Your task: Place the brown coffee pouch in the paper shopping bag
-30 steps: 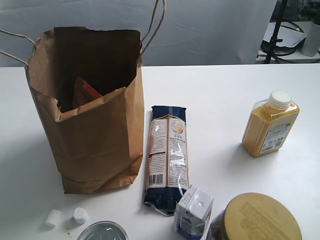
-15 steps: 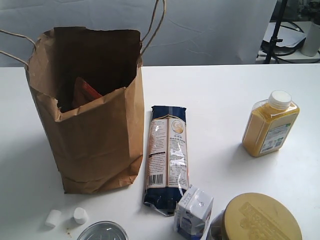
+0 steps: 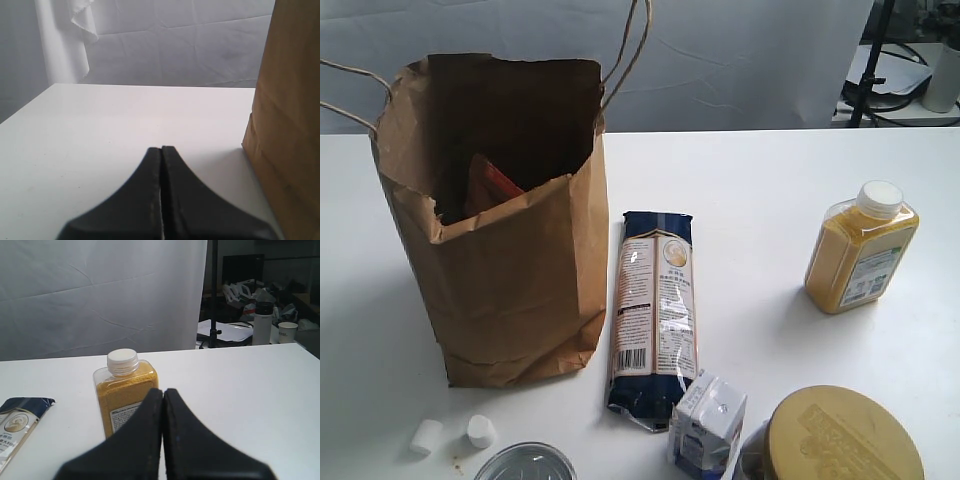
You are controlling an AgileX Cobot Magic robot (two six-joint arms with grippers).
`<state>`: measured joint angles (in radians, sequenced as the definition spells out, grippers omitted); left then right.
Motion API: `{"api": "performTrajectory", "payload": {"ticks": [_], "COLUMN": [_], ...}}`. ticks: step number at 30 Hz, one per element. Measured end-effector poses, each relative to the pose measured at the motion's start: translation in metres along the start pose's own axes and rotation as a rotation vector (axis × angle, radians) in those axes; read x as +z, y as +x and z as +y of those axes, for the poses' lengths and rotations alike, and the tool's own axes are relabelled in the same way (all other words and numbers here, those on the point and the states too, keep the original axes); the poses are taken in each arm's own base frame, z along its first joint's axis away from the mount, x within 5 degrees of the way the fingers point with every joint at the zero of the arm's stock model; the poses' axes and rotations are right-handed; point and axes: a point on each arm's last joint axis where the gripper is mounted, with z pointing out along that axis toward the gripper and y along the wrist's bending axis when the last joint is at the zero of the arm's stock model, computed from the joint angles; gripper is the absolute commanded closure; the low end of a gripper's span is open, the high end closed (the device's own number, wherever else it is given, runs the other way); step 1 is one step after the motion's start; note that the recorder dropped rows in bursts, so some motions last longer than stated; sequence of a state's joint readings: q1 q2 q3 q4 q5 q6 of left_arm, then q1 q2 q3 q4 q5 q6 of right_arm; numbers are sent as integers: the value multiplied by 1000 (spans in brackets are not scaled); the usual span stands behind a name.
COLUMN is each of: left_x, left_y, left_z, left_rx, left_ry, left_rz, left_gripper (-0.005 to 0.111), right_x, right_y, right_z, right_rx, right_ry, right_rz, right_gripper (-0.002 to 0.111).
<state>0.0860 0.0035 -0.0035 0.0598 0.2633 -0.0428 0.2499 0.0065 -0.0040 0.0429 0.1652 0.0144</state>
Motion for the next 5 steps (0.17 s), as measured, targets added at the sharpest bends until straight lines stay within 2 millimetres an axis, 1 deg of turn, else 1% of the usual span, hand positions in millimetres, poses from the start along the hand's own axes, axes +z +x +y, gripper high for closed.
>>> {"api": "performTrajectory", "payload": {"ticks": [5], "left_x": [0], "left_y": [0], "left_z": [0], "left_rx": [0], "left_ry": [0], "left_rz": [0], "left_gripper": [107], "right_x": [0], "right_y": [0], "right_z": [0], "right_rx": [0], "right_ry": [0], "right_rz": [0], "right_gripper": [108]}}
